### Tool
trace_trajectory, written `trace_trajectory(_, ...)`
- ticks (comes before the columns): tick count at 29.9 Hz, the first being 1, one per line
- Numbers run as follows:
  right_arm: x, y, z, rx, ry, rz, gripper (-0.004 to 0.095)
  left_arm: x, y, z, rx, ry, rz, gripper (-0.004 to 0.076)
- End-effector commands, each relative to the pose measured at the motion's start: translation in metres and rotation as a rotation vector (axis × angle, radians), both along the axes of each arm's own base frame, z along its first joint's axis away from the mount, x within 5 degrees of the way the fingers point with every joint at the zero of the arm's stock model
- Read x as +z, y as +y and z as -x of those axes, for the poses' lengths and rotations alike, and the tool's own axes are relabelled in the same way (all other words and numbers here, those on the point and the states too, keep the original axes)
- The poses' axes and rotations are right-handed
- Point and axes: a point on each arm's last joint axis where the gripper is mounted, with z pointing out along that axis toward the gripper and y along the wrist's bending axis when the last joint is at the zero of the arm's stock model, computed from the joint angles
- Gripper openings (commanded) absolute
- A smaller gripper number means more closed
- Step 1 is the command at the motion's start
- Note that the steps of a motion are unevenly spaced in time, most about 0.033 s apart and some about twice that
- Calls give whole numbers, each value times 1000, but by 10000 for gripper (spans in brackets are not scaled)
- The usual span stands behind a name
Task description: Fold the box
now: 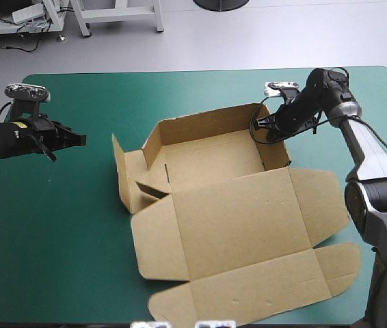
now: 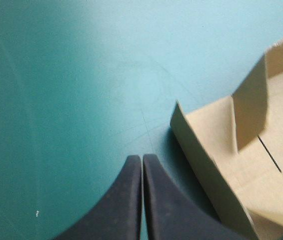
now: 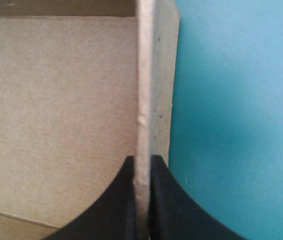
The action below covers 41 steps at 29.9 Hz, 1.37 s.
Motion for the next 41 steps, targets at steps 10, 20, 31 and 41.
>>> trace_trajectory(10, 136, -6, 30, -17, -395, -90, -23, 24, 4, -9, 51, -205, -4, -3)
trace_trajectory(20, 218, -32, 85, -77, -596, -9, -24, 33, 4, -23, 128, -353, 145, -1)
trace_trajectory(31, 272, -44, 148, -98, -760, -15, -24, 30, -12, -32, 17, -343, 352, -1)
trace_trajectory(41, 294, -43, 183, -88, -834, -54, -24, 32, -31, -36, -155, -334, 585, -2)
